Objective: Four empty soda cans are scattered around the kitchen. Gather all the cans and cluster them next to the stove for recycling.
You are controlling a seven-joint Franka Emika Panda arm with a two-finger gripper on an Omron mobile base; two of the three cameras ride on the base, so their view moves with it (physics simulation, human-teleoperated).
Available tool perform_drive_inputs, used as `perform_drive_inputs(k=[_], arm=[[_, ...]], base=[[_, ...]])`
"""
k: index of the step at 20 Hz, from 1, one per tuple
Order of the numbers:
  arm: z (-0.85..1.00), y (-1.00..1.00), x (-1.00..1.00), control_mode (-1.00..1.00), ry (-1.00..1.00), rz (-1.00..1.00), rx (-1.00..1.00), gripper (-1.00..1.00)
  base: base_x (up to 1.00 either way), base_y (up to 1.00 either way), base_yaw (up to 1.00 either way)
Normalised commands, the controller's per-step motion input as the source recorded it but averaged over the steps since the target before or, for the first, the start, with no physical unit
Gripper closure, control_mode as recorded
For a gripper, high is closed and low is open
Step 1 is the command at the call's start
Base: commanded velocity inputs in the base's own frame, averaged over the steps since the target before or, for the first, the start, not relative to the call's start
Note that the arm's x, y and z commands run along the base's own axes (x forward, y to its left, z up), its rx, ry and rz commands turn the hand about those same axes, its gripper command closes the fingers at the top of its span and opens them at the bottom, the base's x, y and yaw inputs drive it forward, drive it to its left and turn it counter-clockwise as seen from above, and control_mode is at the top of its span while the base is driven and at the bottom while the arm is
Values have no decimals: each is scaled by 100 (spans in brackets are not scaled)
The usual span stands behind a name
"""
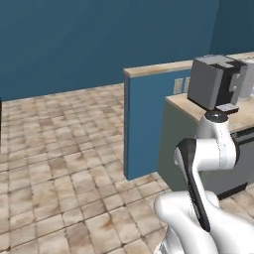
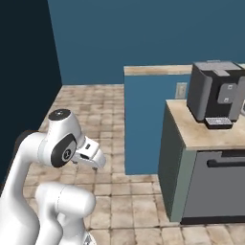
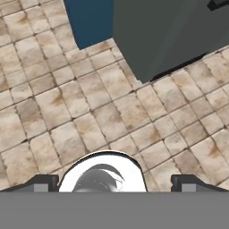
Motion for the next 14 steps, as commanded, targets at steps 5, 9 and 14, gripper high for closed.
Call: perform_drive_inputs(k=[5,9,14], arm=[[0,0,0,100,0,0,0,-100],[0,0,0,100,0,0,0,-100],[0,0,0,100,0,0,0,-100]], base=[[56,52,0],[62,46,0],[62,47,0]])
